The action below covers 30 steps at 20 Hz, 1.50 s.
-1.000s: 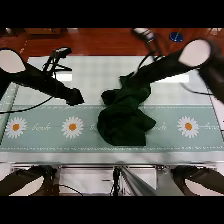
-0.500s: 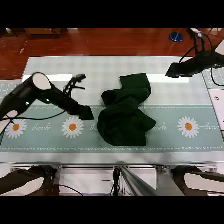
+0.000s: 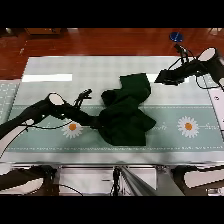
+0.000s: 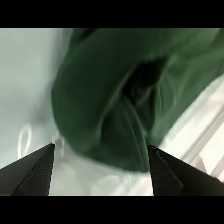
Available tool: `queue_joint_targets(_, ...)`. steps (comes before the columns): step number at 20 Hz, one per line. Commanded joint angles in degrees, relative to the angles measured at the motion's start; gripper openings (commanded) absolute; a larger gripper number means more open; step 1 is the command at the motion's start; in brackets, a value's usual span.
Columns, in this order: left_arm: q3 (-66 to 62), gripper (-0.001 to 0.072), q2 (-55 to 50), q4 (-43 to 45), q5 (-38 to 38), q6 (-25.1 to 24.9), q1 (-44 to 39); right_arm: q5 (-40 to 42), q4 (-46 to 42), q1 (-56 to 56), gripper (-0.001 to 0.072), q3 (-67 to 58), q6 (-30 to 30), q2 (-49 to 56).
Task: Fold the shirts.
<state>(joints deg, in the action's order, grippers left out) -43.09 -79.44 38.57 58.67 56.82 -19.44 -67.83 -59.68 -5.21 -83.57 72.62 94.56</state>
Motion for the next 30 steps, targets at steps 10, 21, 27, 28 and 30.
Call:
queue_joint_targets(10,-7.34,0.0170,-7.54,-2.82,-0.24,6.27,-4.17,1.14,3.48,-0.09,0.0597,0.02,-0.68,1.09)
queue_joint_targets(21,-8.02,0.0168,-7.54,-2.80,2.45,8.90,-4.15,3.15,8.28,0.24,0.0588,0.02,0.37,10.36)
queue_joint_targets(27,-8.04,0.0034,-7.54,-2.80,3.98,7.76,-4.15,5.40,12.17,4.39,0.0020,-0.07,-0.39,13.29)
queue_joint_targets(28,-8.04,0.0034,-7.54,-2.80,4.44,7.78,-4.15,5.11,14.10,4.61,0.0019,-0.22,-1.81,13.09)
queue_joint_targets(30,-8.04,0.0035,-7.54,-2.80,4.85,7.82,-4.15,3.96,16.83,4.20,0.0019,-0.79,-4.74,11.17)
